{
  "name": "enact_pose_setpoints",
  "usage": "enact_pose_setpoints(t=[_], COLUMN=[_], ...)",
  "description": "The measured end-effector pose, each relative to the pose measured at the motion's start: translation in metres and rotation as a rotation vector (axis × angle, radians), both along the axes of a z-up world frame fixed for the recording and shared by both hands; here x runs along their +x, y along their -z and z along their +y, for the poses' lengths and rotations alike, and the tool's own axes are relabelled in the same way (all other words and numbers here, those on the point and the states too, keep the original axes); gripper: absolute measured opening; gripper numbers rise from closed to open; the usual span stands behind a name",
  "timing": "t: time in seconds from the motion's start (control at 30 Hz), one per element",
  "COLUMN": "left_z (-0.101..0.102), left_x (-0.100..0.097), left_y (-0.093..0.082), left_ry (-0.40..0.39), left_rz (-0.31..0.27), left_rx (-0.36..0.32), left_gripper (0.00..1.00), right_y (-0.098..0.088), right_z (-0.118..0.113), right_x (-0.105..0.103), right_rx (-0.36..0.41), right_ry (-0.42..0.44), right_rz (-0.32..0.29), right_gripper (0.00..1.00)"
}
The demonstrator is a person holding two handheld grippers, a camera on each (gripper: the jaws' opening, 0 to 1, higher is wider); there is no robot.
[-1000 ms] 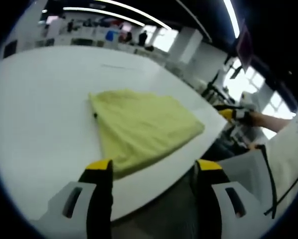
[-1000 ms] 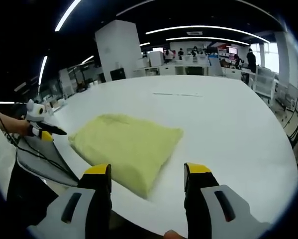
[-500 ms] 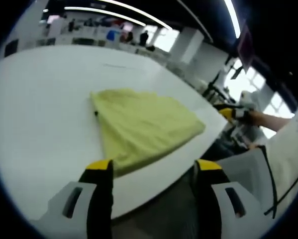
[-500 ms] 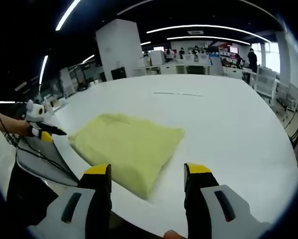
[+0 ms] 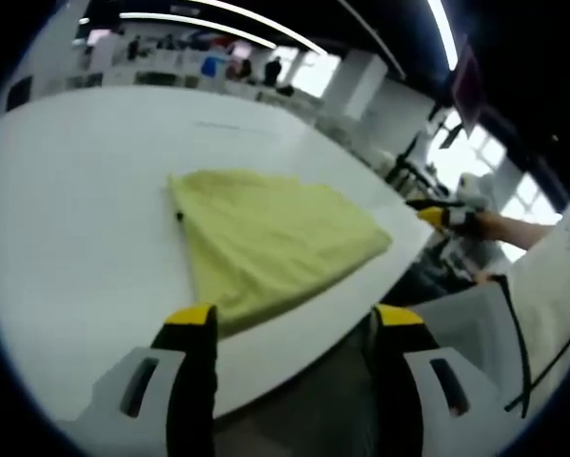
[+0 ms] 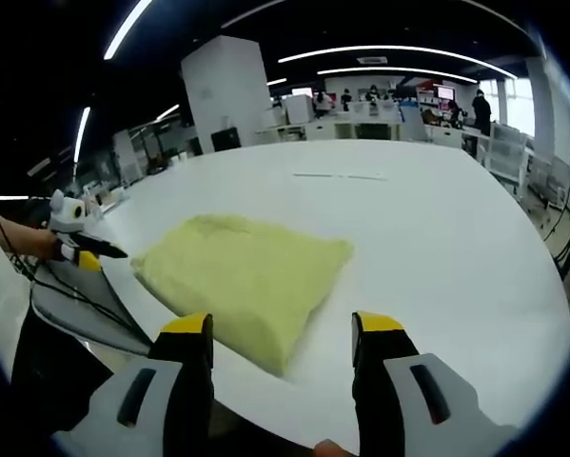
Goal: Fold the garment on the visible template until the final outline fits inside the template.
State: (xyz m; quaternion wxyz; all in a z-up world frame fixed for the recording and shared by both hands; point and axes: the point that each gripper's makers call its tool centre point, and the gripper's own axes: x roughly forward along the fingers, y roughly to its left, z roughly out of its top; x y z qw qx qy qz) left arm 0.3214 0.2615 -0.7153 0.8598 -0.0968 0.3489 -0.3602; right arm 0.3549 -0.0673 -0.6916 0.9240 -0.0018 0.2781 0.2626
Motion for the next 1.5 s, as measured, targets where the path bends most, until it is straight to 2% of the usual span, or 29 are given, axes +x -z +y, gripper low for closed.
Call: enact_pose_setpoints(t=[0.57,1.5], left_z=[-0.0017,-0.0002], left_x=[-0.0025,-0.0025], left_y=[0.0033,0.0055], left_ry=[0.02,0.009], left_rz=[0.005,0.014], left_rx=[0.013,0.011], left_gripper=[0.6,0.59], right_y=[0.003,0.0039], right_z=[0.0034,0.0043], right_x=[-0.0012,0.0023], right_rx=[0.005,0.024], right_ry=[-0.001,0.011], right_rz=[0.002,0.004], right_gripper=[0.58,0.57])
